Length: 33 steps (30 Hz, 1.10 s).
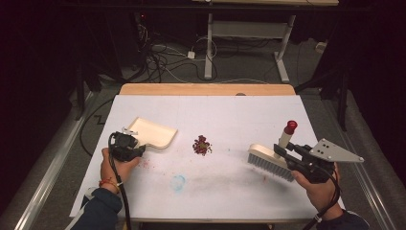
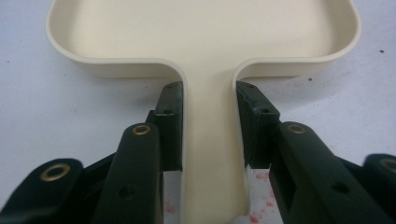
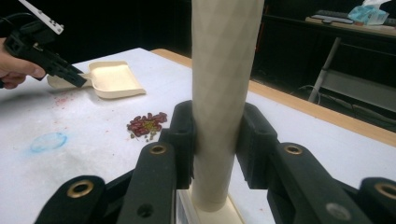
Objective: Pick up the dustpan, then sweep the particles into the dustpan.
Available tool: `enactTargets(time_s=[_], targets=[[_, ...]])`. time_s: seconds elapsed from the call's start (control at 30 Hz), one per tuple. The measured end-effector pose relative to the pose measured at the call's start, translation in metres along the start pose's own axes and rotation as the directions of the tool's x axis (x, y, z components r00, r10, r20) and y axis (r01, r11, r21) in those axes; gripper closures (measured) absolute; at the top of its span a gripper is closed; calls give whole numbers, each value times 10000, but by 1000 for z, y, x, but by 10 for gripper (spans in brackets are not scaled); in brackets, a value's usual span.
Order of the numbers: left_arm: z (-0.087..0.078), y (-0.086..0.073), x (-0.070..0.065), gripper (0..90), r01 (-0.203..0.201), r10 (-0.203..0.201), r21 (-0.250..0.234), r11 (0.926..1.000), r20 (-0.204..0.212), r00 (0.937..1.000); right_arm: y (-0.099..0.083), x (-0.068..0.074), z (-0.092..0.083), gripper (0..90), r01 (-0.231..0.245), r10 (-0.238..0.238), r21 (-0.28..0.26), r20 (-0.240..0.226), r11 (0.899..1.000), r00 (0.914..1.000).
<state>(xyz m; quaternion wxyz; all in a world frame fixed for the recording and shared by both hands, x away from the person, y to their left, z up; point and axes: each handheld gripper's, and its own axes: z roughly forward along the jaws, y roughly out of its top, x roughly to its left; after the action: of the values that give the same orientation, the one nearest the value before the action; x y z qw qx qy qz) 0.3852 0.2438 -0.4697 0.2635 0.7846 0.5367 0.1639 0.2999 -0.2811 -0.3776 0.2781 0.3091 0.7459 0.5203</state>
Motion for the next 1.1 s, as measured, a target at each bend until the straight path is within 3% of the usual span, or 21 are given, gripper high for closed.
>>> enactTargets(time_s=[0.5, 0.63, 0.73, 0.8, 0.9, 0.93, 1.07, 1.1], targets=[[-26, -1, -3, 644, -751, 749, -356, 9965, -62, 9972, -1, -2, 0, 707, -40, 46, -137, 436, 9999, 9990], [-35, -4, -6, 644, -957, 963, -469, 9943, 107, 9953, -1, -3, -1, 707, -169, 179, -182, 612, 9997, 9980], [-39, -6, -10, 645, -1166, 1180, -490, 9920, 279, 9926, -2, -6, -2, 708, -209, 219, -164, 643, 9996, 9977], [-42, -7, -16, 645, -1548, 1566, -414, 9871, 429, 9867, -2, -6, -2, 708, -192, 202, -156, 661, 9997, 9976], [-45, -7, -20, 645, -1739, 1759, -400, 9840, 532, 9830, -1, -6, -1, 708, -162, 169, -107, 669, 9998, 9976], [-48, -8, -25, 645, -1930, 1950, -393, 9804, 563, 9792, -1, -6, 1, 708, -139, 146, -123, 648, 9998, 9978], [-54, -13, -29, 644, -2095, 2120, -414, 9769, 693, 9748, -1, -6, 5, 708, -206, 211, -92, 604, 9997, 9980], [-58, -18, -30, 645, -2136, 2167, -426, 9760, 911, 9720, -1, -5, 7, 708, -191, 191, -7, 556, 9998, 9983]])
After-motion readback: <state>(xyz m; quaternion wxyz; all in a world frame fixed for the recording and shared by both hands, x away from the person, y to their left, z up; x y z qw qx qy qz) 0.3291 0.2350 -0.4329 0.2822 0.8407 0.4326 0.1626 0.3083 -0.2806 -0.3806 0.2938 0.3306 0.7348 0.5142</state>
